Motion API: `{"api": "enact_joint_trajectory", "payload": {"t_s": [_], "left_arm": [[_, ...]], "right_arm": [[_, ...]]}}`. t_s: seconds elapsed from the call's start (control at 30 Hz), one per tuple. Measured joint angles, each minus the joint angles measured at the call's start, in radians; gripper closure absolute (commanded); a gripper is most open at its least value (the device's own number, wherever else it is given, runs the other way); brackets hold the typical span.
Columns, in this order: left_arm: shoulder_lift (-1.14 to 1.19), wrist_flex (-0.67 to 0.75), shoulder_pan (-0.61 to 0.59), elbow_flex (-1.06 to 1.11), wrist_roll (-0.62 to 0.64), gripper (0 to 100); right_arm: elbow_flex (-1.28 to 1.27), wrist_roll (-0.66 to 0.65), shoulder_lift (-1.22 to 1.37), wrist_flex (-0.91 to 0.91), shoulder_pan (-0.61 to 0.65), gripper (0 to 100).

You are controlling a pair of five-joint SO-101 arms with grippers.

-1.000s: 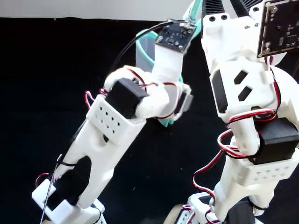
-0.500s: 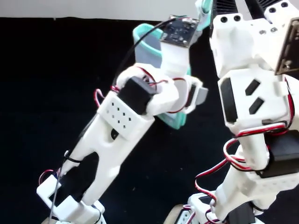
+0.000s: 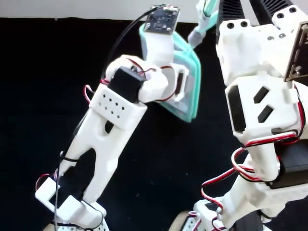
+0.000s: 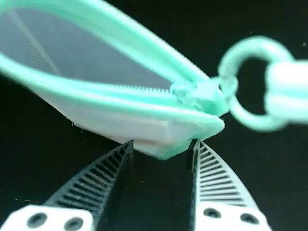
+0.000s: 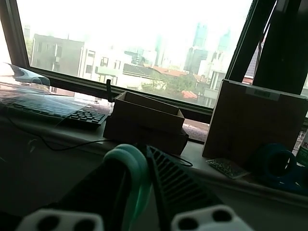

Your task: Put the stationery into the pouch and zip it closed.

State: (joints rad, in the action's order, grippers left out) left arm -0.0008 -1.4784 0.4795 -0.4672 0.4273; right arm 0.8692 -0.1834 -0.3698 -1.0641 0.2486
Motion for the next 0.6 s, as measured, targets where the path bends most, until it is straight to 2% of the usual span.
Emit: {"api": "enact_joint_trajectory", "payload": {"t_s": [0.27, 0.47, 0.53, 0.6], "left_arm": [[0.0, -0.046, -0.054, 0.0, -0.031, 79], [0.0, -0.074, -0.15, 0.002, -0.037, 79], [0.0, -0.074, -0.178, 0.003, -0.052, 85], [0.008, -0.074, -0.183, 0.003, -0.06, 95]], "right_arm": [[0.0, 0.0, 0.0, -0.002, -0.006, 99.2], [0.0, 0.0, 0.0, -0.002, -0.008, 99.2], [0.0, 0.0, 0.0, -0.002, -0.008, 99.2], [0.0, 0.0, -0.002, -0.009, -0.009, 99.2]]}}
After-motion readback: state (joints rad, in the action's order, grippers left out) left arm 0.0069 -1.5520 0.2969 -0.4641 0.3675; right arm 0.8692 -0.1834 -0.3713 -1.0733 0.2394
